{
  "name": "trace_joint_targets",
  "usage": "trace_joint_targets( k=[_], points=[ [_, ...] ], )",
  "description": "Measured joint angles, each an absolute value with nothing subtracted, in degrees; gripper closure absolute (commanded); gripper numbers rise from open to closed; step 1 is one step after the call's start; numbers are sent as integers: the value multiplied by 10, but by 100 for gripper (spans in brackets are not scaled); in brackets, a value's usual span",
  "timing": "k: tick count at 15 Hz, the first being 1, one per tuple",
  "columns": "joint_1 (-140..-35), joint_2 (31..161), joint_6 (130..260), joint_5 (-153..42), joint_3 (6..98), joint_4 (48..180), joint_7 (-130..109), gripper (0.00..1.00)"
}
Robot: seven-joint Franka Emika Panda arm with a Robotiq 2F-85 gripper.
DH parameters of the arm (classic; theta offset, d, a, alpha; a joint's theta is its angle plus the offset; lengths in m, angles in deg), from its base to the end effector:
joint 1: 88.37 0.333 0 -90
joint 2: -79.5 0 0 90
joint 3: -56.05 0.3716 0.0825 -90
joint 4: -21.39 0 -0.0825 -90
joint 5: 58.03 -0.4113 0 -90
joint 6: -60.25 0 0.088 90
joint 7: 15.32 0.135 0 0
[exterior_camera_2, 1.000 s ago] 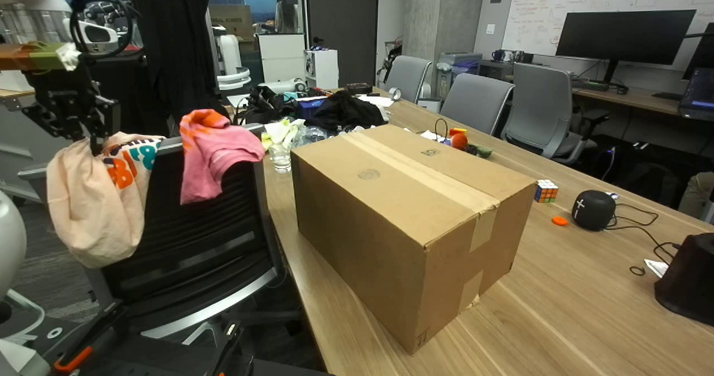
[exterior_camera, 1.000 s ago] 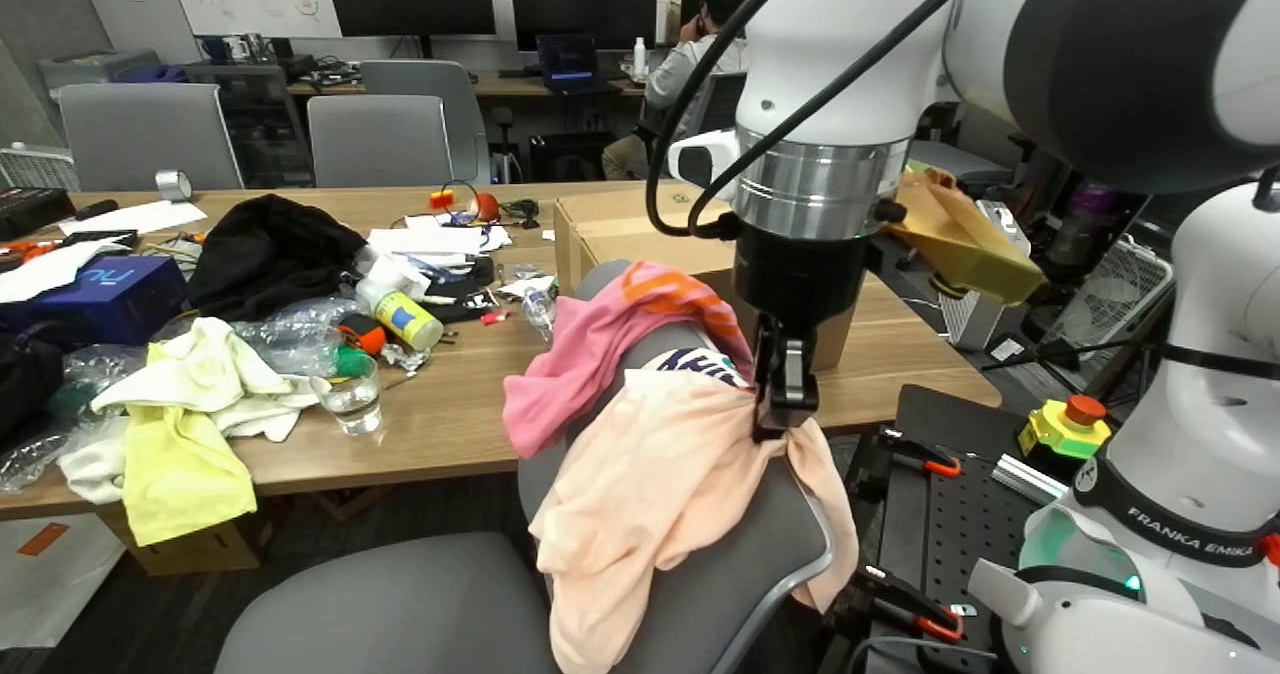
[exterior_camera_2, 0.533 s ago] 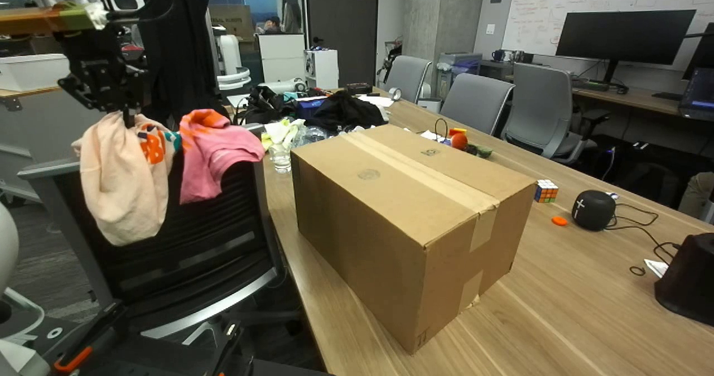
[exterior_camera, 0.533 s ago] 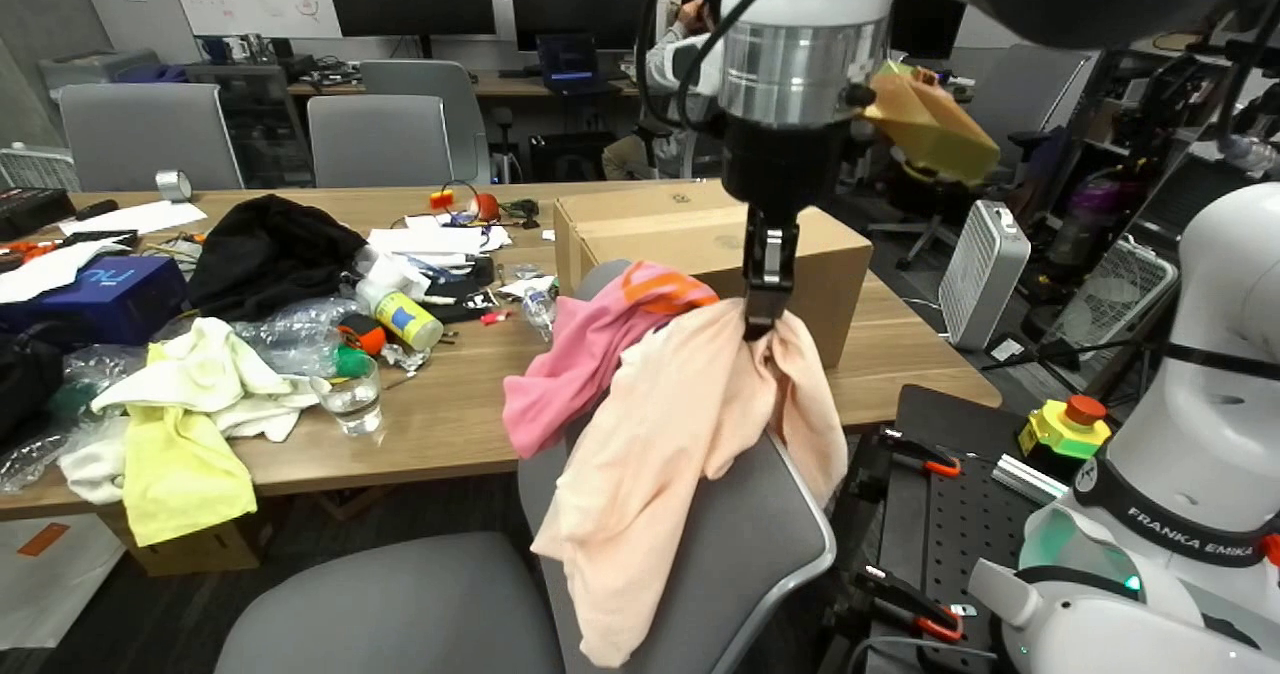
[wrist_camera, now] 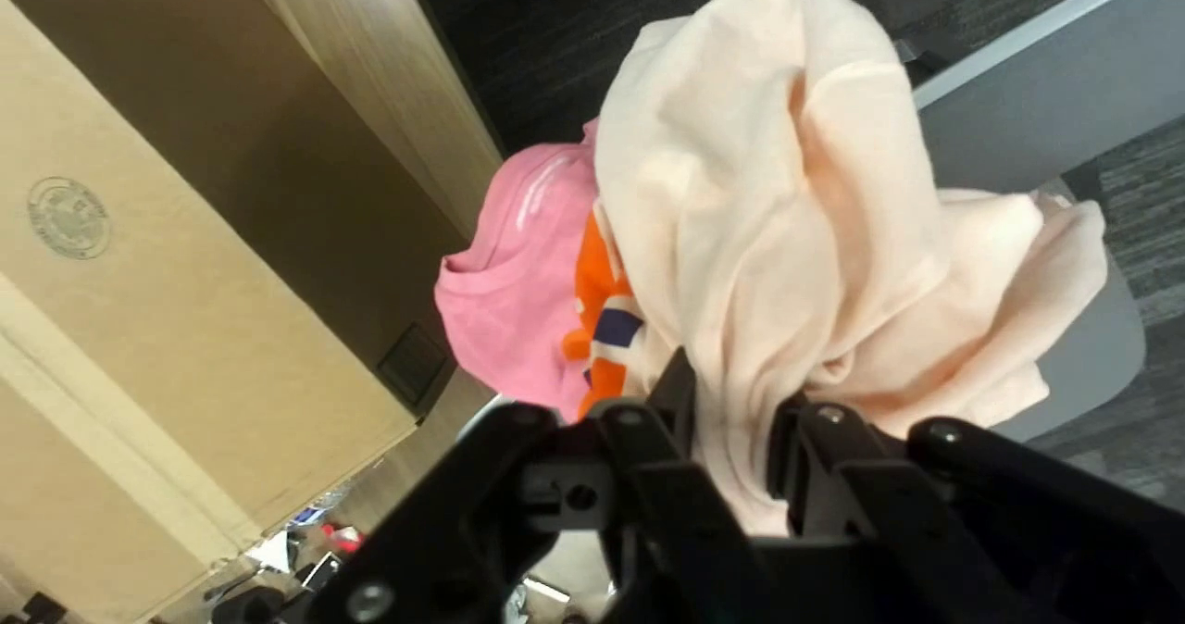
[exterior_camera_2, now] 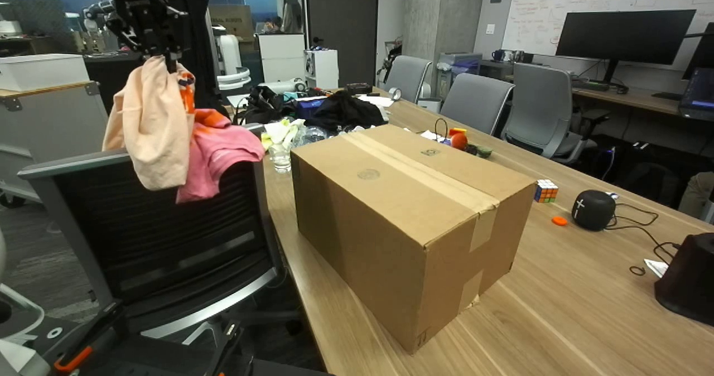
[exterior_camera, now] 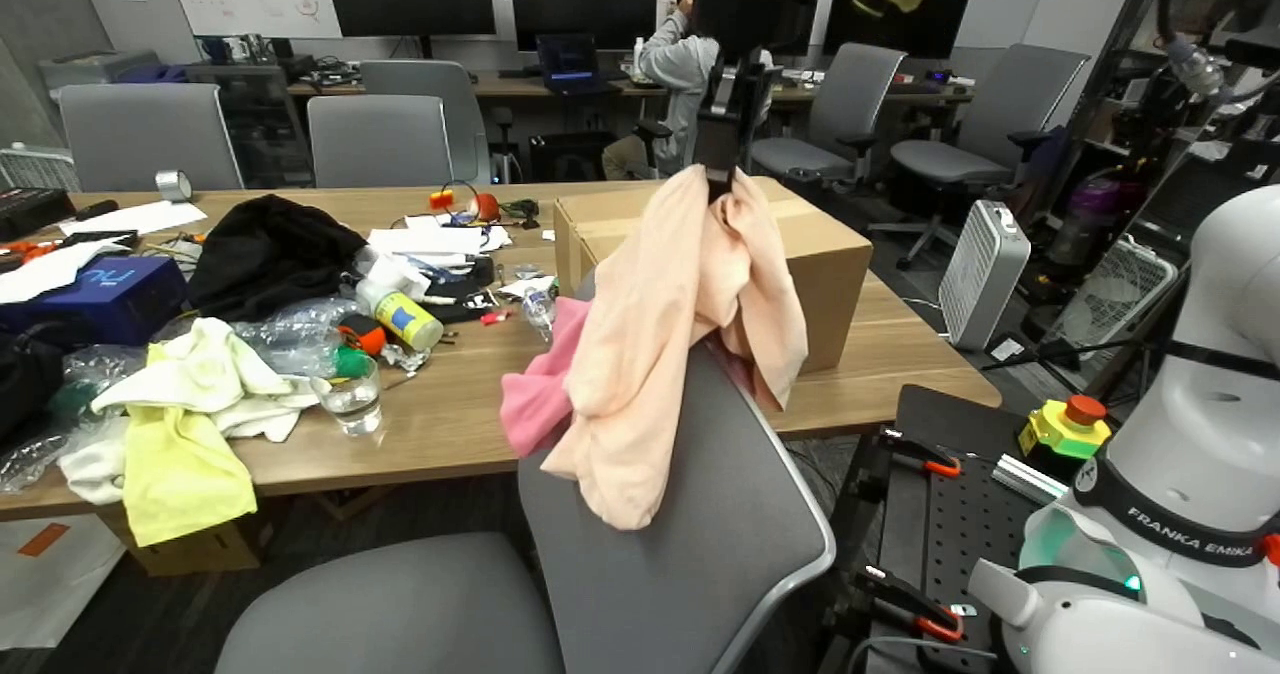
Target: Place the t-shirts on top of the brown box
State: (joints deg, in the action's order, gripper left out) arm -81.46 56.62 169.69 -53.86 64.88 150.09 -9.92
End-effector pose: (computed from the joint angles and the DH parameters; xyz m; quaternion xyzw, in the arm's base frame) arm 0.4303 0.1214 0.5439 0.9929 0.0959 0.0401 0.0583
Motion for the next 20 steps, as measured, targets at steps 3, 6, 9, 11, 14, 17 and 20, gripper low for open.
trace_joint_targets(
  k=[3,6,9,11,14,17,20],
  points=[
    [-828,584,1681,-539,639,1457,-98,96],
    [-839,604,1665,-540,628,1410,-94,96],
    [-853,631,1649,-540,619,1362,-76,96],
    [-862,654,1635,-540,614,1329,-62,96],
    [-877,692,1611,-538,606,1281,-33,96],
    [-892,735,1598,-530,594,1235,5,96],
    [-906,776,1584,-528,572,1187,35,96]
  ],
)
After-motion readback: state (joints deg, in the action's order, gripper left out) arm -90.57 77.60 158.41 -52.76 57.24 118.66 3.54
